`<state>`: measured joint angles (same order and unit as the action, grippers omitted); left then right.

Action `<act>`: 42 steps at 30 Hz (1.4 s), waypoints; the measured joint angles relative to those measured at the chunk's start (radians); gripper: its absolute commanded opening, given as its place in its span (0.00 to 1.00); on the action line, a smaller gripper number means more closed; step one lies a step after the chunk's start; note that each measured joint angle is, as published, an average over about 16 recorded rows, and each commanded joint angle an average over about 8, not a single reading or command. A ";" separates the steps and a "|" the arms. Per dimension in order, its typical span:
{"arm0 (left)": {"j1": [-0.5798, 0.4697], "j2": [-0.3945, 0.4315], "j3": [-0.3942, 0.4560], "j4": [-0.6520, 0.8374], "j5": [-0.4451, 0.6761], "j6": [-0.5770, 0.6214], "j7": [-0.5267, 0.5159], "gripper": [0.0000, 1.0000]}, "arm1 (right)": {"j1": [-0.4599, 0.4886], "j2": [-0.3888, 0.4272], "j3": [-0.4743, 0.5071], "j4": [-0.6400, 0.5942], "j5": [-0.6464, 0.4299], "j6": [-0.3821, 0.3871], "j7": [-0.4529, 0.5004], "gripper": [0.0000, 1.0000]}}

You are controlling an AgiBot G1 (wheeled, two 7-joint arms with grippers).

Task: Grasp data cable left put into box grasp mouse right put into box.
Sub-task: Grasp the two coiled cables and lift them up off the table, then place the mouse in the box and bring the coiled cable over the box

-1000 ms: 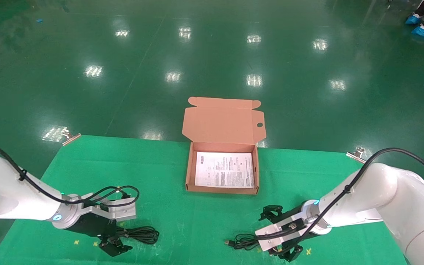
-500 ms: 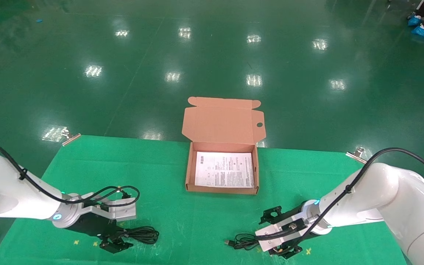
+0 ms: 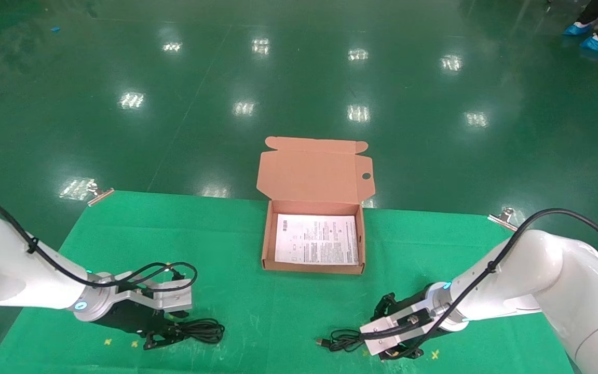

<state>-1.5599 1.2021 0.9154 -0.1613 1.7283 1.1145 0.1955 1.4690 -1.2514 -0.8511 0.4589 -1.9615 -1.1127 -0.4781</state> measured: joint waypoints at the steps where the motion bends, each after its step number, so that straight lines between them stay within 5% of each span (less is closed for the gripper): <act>1: 0.000 0.000 0.000 0.000 0.000 0.000 0.000 0.00 | 0.000 0.000 0.000 0.000 0.000 0.000 0.000 0.00; 11: -0.003 -0.002 0.000 -0.005 -0.001 0.001 0.004 0.00 | 0.014 0.022 0.017 0.001 0.024 -0.019 0.015 0.00; 22: -0.060 -0.062 -0.027 -0.106 -0.029 -0.003 0.067 0.00 | 0.120 0.155 0.111 0.035 0.130 -0.066 0.101 0.00; 29: -0.117 -0.110 -0.056 -0.255 -0.045 -0.055 0.091 0.00 | 0.217 0.205 0.177 0.089 0.184 -0.011 0.143 0.00; 42: -0.180 -0.071 -0.075 -0.436 0.008 -0.266 0.031 0.00 | 0.377 0.046 0.267 0.033 0.284 0.160 0.056 0.00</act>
<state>-1.7397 1.1313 0.8405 -0.5972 1.7364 0.8481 0.2262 1.8459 -1.2053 -0.5836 0.4921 -1.6774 -0.9524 -0.4222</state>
